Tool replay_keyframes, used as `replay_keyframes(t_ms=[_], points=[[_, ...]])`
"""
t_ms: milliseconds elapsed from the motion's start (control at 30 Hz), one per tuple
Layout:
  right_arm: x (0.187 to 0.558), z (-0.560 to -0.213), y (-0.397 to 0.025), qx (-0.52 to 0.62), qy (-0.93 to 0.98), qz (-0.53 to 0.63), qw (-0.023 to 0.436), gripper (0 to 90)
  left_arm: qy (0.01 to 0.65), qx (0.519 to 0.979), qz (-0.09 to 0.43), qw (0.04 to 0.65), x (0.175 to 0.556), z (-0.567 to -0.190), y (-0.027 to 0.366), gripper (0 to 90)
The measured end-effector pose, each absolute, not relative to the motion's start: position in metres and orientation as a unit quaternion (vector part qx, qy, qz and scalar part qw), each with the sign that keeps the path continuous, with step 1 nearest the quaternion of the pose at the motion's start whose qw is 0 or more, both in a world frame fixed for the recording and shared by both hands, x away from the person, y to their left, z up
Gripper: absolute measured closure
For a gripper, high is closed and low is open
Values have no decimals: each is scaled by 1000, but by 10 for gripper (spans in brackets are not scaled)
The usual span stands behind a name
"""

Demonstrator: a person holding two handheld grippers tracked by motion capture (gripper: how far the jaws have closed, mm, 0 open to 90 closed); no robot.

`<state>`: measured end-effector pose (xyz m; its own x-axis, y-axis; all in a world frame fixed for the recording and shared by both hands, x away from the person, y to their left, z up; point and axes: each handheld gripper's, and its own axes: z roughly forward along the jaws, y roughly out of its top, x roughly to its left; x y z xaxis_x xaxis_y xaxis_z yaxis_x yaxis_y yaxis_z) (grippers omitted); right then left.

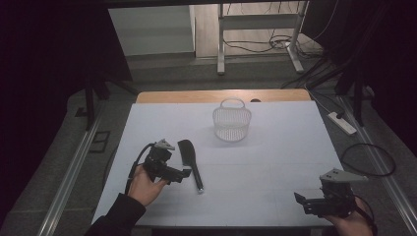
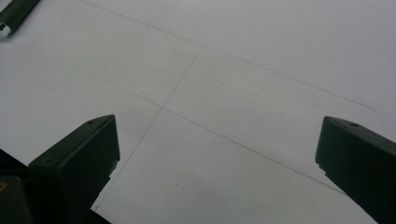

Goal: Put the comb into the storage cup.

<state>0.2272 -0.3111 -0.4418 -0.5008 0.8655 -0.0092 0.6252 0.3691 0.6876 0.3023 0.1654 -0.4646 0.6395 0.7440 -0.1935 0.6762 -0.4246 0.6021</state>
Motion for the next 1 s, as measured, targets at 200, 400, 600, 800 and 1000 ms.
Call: replay_keyframes(t_ms=[200,400,600,800,1000], points=[[227,-442,-311,462,806,318,188,1,420,844,46,330,309,-466,159,0],[228,-442,-311,462,807,317,187,1,416,848,45,325,315,-467,152,0],[228,-442,-311,462,807,316,187,1,406,857,48,314,320,-468,144,0],[228,-442,-311,463,807,316,187,1,401,861,47,308,326,-470,138,0],[228,-442,-311,463,808,315,186,1,393,866,46,306,330,-470,129,0]])
